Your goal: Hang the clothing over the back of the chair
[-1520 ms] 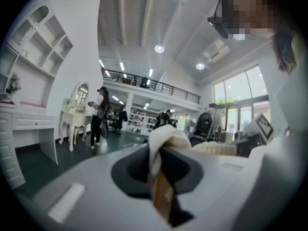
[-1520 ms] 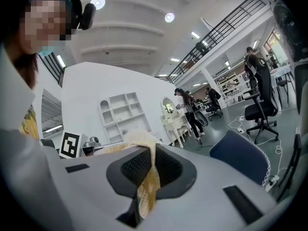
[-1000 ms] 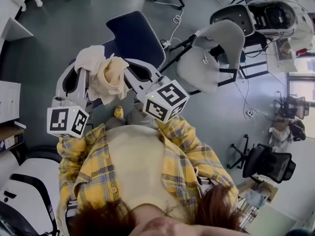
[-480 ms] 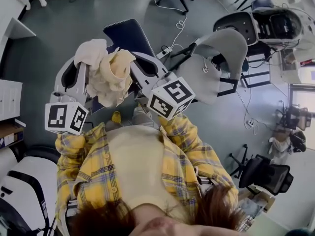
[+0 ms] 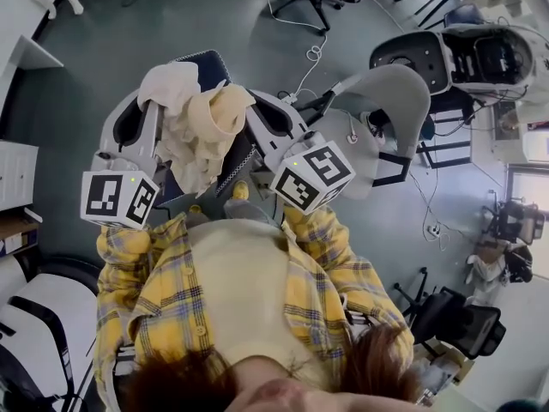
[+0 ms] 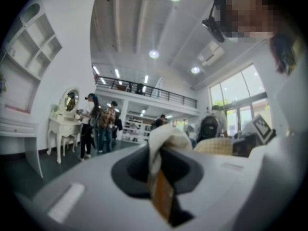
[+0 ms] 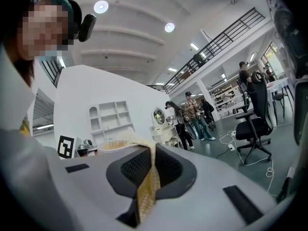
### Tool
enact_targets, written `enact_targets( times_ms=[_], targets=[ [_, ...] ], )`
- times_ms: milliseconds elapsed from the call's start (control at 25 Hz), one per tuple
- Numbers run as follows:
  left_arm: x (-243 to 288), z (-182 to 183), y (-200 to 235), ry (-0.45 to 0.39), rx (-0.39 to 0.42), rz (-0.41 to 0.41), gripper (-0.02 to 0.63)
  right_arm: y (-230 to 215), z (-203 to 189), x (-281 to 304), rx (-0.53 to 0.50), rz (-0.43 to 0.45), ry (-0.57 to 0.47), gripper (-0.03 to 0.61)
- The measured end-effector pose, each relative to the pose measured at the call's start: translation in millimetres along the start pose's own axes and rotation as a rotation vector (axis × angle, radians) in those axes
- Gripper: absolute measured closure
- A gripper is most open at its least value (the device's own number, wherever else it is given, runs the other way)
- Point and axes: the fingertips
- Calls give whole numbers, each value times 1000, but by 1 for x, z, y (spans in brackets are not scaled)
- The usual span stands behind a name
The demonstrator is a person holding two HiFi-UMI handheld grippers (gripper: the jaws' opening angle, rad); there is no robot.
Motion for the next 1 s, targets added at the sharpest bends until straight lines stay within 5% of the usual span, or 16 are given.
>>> enact_targets(
  times_ms=[440, 1000],
  targets=[
    [67, -5, -41, 7, 16, -88, 577, -80, 23, -40, 6, -144, -28, 552],
    [136, -82, -54, 213, 38, -114, 577, -178, -27, -86, 51, -364, 61, 552]
  ],
)
Point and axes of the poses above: the fingertips, and each gripper's own axes: x forward along the fingers, y to its left, z out of its top, and after that the axes turned 3 degrees about x, right-handed
